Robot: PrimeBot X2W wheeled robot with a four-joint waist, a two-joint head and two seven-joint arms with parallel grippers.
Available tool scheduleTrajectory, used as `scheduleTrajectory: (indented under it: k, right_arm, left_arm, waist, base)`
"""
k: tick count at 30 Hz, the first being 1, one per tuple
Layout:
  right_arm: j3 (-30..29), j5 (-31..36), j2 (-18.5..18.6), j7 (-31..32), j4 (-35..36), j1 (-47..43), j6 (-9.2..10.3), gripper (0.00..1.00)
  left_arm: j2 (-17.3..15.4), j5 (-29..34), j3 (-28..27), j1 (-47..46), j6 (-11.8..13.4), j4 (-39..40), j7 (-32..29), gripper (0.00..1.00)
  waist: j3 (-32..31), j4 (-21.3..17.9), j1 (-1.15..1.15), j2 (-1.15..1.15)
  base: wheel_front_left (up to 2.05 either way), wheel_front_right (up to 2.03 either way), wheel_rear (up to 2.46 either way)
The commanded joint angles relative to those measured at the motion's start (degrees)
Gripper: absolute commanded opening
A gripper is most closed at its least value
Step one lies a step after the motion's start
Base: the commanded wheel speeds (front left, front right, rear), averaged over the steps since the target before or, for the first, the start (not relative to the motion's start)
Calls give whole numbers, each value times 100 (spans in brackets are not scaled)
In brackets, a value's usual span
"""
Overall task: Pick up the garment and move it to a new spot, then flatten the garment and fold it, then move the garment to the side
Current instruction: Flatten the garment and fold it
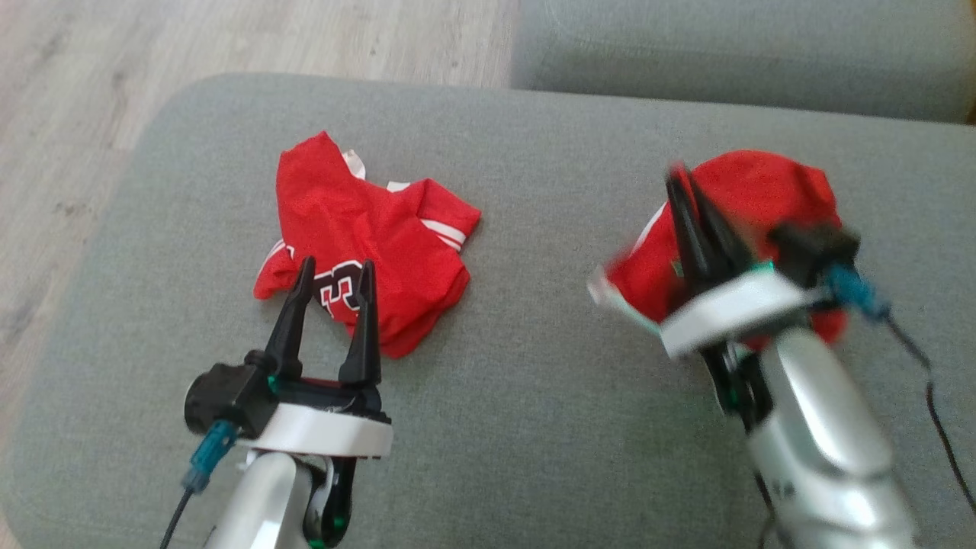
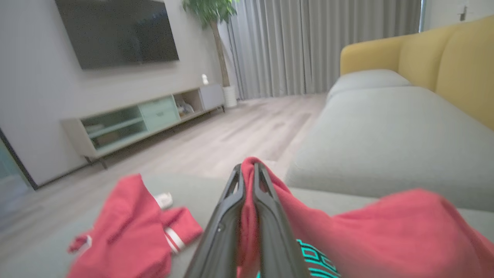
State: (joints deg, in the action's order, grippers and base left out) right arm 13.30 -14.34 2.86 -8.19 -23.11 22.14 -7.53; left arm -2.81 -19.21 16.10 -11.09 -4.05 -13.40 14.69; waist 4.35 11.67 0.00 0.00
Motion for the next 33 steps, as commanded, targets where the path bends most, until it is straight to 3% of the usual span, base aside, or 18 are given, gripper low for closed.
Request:
scheduleTrajectory:
  k: [1, 8, 11, 24, 25, 26, 27, 33]
  right_arm:
    - [273, -155, 1, -11, 309, 510, 4, 0]
    - [30, -1253, 1, -395, 682, 1968, 4, 0]
    - [-398, -1092, 1, -403, 576, 2144, 4, 0]
    - [-2354, -38, 28, 336, 14, -73, 4, 0]
    - [-2522, 78, 27, 405, -47, -183, 4, 4]
    - [-2655, 242, 25, 451, -89, -262, 4, 91]
    - [-2768, 379, 22, 477, -113, -309, 4, 100]
    - [-2899, 991, 5, 119, 217, -308, 4, 100]
  left_arm:
    - [-9, -25, -235, -110, 25, 169, 30, 100]
    - [-8, -46, -313, 98, 78, 186, 30, 100]
    - [-8, -38, -352, 145, 100, 230, 30, 100]
    - [-8, 14, -326, 17, 45, 302, 30, 100]
    - [-7, 24, -326, 0, 39, 301, 30, 100]
    - [-7, 33, -325, -17, 32, 298, 30, 100]
    - [-7, 45, -327, -35, 25, 292, 30, 100]
    - [-7, 64, -309, -145, 0, 264, 30, 100]
  waist:
    - [-87, 8, 0, 0]
    - [-247, -87, 0, 0]
    - [-252, -198, 0, 0]
    - [130, -694, 0, 0]
    - [162, -736, 0, 0]
    - [185, -773, 0, 0]
    - [201, -807, 0, 0]
    - [208, -957, 0, 0]
  base:
    - [0, 0, 0]
    - [0, 0, 0]
    - [0, 0, 0]
    - [0, 0, 0]
    - [0, 0, 0]
    - [0, 0, 0]
    - [0, 0, 0]
    - [0, 0, 0]
